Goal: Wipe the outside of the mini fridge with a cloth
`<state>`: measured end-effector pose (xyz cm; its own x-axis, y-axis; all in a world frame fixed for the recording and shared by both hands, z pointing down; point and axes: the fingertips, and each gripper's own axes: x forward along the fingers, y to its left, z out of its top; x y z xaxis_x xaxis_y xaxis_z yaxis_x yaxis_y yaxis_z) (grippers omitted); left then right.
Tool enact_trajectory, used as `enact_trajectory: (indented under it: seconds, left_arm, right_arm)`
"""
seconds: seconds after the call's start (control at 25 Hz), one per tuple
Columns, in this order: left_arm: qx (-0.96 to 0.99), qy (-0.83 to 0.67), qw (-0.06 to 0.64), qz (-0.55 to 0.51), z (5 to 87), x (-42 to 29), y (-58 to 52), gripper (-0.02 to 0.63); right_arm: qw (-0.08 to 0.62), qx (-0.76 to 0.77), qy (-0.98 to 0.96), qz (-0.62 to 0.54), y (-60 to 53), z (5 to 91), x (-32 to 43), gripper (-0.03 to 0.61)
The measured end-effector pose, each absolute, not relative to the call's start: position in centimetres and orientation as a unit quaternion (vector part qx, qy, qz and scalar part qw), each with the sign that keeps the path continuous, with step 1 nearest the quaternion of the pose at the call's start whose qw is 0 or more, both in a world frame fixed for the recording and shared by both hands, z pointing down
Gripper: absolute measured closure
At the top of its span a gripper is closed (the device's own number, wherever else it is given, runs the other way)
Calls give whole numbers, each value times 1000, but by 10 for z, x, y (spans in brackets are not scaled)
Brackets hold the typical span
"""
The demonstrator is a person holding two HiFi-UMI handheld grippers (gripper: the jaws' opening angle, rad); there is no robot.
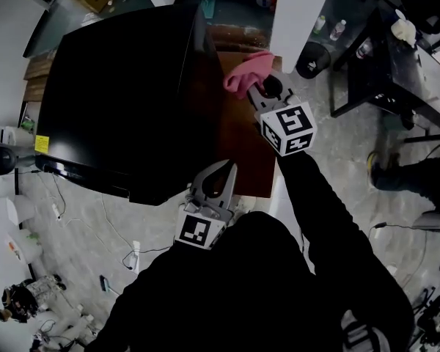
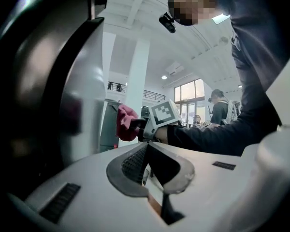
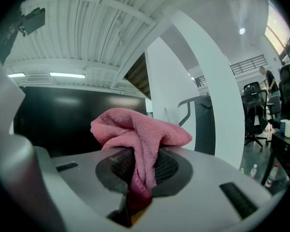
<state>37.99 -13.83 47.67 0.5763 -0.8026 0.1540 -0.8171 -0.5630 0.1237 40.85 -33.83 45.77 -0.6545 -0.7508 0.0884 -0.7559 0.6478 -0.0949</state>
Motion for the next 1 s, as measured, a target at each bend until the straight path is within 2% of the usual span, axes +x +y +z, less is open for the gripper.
enact_trajectory:
  seconds: [0.28,0.56,1.0]
  left_arm:
    - [897,-420,110,79,529,362,-86,609]
    - [890,-426,128,102,562,338,-56,609]
    - [873,-449,129,142,593,307,-41,607]
  right_arm:
    - [81,392,-908,122,-239,548,407,523]
    - [147,326,-918,174,-159,628,364,522]
    - [184,288,-918,201,-126,682,307,523]
